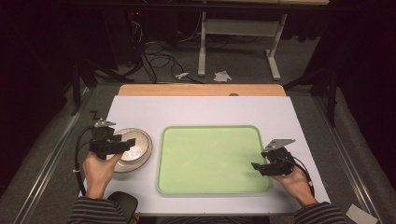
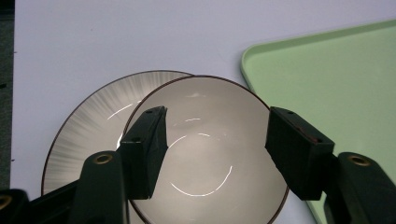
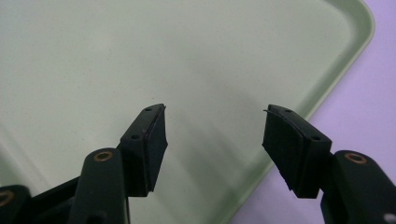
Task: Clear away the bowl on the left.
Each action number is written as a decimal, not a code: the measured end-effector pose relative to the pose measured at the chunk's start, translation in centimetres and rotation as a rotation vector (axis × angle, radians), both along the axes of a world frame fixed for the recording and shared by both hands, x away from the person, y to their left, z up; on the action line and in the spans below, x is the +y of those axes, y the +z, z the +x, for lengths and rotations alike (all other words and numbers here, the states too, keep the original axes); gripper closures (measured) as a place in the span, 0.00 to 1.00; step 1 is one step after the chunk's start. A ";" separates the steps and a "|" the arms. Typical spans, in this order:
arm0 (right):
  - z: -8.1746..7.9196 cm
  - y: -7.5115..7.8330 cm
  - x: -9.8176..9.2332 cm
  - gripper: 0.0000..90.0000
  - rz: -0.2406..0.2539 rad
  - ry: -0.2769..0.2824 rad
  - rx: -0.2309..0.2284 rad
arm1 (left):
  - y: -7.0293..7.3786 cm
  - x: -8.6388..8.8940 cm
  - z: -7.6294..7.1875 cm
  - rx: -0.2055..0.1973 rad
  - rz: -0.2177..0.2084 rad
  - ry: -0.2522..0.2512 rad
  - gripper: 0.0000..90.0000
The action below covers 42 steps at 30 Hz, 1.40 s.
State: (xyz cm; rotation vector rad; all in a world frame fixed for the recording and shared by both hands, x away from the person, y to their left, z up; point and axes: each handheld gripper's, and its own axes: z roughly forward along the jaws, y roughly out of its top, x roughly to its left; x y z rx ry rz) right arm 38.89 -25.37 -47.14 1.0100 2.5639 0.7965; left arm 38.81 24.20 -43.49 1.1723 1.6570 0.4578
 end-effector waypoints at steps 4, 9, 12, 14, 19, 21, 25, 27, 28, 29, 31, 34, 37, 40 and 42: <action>0.0 0.0 0.1 0.45 -0.004 0.000 0.001 | -0.2 0.2 0.1 -0.006 0.033 0.013 0.42; 0.0 0.0 0.0 0.45 -0.004 0.004 0.000 | -0.7 1.4 0.4 0.012 0.018 0.052 0.41; 0.0 -0.1 0.1 0.45 -0.005 0.005 0.003 | -1.0 1.9 0.6 0.019 0.015 0.070 0.41; 0.0 -0.1 0.1 0.45 -0.006 0.005 0.002 | -1.3 2.2 0.8 0.032 0.022 0.086 0.41; 0.0 0.0 0.1 0.45 -0.004 -0.001 -0.006 | -2.0 3.0 1.1 0.070 0.021 0.106 0.41; -0.1 0.0 0.1 0.45 -0.004 -0.002 -0.006 | -2.3 3.2 1.2 0.080 0.016 0.114 0.41; 0.0 0.0 0.1 0.45 -0.012 0.005 -0.006 | -2.9 3.3 1.5 0.114 0.034 0.112 0.42; -0.1 0.0 0.1 0.46 -0.007 0.006 -0.002 | -3.1 3.2 1.7 0.131 0.033 0.101 0.44; -0.1 0.0 0.1 0.46 -0.007 0.007 -0.002 | -3.3 3.1 1.8 0.139 0.038 0.097 0.46; -0.1 -0.1 0.1 0.46 -0.007 0.008 0.000 | -3.5 3.0 1.9 0.147 0.047 0.094 0.47; 0.0 -0.1 0.2 0.46 -0.007 0.008 0.000 | -3.8 2.8 2.1 0.164 0.056 0.087 0.48; 0.0 -0.1 0.2 0.46 -0.007 0.008 0.001 | -3.8 2.8 2.2 0.168 0.055 0.089 0.52; 0.0 -0.1 0.2 0.46 -0.007 0.008 0.002 | -4.1 2.6 2.3 0.177 0.066 0.091 0.54; 0.0 -0.1 0.2 0.46 -0.011 0.010 0.001 | -4.4 2.4 2.5 0.194 0.085 0.090 0.55; 0.0 -0.1 0.2 0.46 -0.013 0.013 0.000 | -4.6 2.1 2.7 0.204 0.086 0.092 0.56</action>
